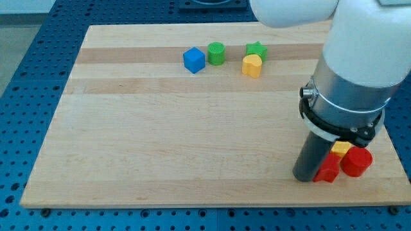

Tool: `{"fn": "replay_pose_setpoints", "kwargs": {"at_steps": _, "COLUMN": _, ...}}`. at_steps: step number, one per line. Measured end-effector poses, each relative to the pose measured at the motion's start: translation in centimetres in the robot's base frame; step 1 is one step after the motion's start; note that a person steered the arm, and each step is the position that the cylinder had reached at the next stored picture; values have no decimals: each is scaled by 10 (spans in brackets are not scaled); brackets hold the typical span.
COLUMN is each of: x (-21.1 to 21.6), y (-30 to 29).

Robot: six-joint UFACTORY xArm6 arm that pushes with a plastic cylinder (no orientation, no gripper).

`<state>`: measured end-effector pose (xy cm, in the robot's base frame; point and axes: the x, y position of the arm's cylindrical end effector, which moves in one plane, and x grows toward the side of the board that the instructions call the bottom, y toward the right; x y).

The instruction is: Nudge green circle a bit up

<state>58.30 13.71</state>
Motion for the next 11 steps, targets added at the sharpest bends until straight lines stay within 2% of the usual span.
{"fn": "replay_pose_setpoints", "kwargs": {"at_steps": 1, "x": -2, "y": -33}}
{"fn": "replay_pose_setpoints", "kwargs": {"at_steps": 2, "x": -31, "y": -96}}
{"fn": "replay_pose_setpoints", "kwargs": {"at_steps": 4, "x": -130, "y": -146}}
{"fn": "replay_pose_setpoints", "kwargs": {"at_steps": 7, "x": -223, "y": -145}}
{"fn": "replay_pose_setpoints", "kwargs": {"at_steps": 9, "x": -254, "y": -118}}
{"fn": "replay_pose_setpoints", "kwargs": {"at_steps": 11, "x": -257, "y": -72}}
